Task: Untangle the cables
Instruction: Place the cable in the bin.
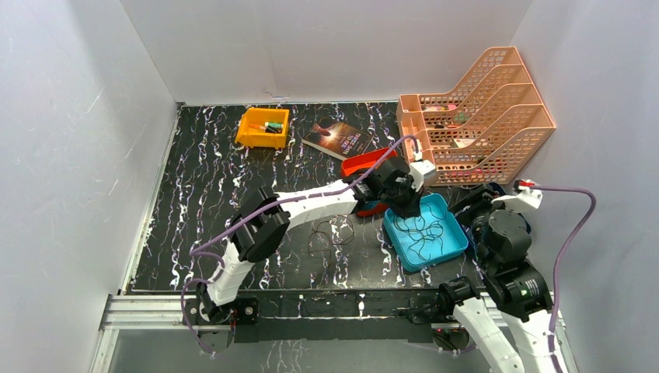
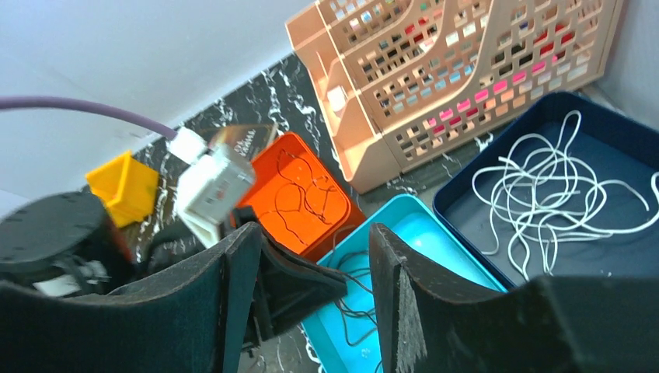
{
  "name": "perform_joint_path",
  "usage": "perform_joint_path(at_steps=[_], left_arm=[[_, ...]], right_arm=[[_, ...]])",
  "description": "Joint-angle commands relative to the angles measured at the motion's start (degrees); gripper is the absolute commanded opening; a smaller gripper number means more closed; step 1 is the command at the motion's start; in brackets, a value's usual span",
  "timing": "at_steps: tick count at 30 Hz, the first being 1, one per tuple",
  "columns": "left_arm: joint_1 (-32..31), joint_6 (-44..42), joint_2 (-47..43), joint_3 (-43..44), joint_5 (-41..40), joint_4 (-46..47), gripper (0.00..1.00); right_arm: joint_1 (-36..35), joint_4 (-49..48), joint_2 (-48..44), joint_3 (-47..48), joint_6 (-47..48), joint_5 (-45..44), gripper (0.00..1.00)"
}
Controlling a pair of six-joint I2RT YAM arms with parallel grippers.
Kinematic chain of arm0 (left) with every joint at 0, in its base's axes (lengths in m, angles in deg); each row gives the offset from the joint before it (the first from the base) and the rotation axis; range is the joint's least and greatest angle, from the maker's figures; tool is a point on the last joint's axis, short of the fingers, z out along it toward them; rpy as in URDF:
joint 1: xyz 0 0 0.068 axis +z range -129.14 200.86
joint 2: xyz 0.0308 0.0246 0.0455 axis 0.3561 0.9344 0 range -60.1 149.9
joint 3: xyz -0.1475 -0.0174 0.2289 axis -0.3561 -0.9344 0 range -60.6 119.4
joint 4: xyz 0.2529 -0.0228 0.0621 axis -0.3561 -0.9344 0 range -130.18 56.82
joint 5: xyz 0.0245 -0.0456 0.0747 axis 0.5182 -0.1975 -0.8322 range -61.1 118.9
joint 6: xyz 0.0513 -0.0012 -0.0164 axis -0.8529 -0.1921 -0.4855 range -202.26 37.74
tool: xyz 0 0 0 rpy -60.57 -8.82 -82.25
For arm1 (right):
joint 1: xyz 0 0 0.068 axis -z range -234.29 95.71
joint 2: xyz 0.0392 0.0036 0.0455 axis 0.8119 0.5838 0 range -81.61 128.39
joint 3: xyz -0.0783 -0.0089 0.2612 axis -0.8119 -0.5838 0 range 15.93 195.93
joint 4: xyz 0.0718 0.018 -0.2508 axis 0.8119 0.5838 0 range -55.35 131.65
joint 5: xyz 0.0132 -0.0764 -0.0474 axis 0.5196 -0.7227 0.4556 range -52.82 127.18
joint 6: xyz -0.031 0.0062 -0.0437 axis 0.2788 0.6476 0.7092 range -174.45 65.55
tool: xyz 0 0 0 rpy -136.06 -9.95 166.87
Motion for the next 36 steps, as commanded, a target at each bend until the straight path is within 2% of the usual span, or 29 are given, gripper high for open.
perform_joint_path(at_steps=[1,9,12,14,17,24,26,27,30,32,36], left_arm=[[-1.2,-1.7,0.6,2.7,0.2,-2.2,0.0],[-1.9,-2.6,2.4,5.3,0.8,-3.8,0.0],[-1.9,-2.9,2.2,5.3,0.8,-4.1,0.09],[-1.9,-3.0,1.8,5.2,0.7,-4.2,0.21],[-1.9,-3.3,0.8,4.9,0.0,-4.2,0.34],[-1.9,-4.2,-2.7,3.7,-2.2,-3.8,0.46],[-1.9,-4.2,-5.7,1.1,-3.4,-2.8,0.59],[-1.9,-4.2,-7.7,-0.3,-4.5,-2.4,0.62],[-1.7,-4.8,-11.6,-3.5,-6.6,-2.0,0.64],[-0.9,-4.2,-15.9,-8.2,-8.0,-0.5,0.64],[3.0,-2.3,-28.4,-20.0,-12.4,-0.1,0.65]], right_arm=[[0.1,-4.3,-1.6,4.1,2.8,-0.2,0.62],[0.1,-4.3,-2.4,5.2,2.4,-0.9,0.63],[0.1,-5.0,-2.8,4.6,2.8,0.5,0.63],[0.1,-5.8,-3.1,3.7,2.4,1.1,0.63],[0.1,-5.9,-3.1,3.0,1.5,1.8,0.63],[0.1,-5.0,-2.6,2.3,0.5,1.0,0.63],[0.2,-2.7,-1.3,3.0,-1.2,0.3,0.67],[0.1,-1.6,-0.2,3.4,-2.3,0.7,0.73],[0.1,-1.3,0.8,3.2,-3.8,2.8,0.8],[0.1,-6.8,-1.8,0.1,-4.3,7.9,0.86],[0.2,-14.1,1.4,-1.5,0.3,17.6,0.98]])
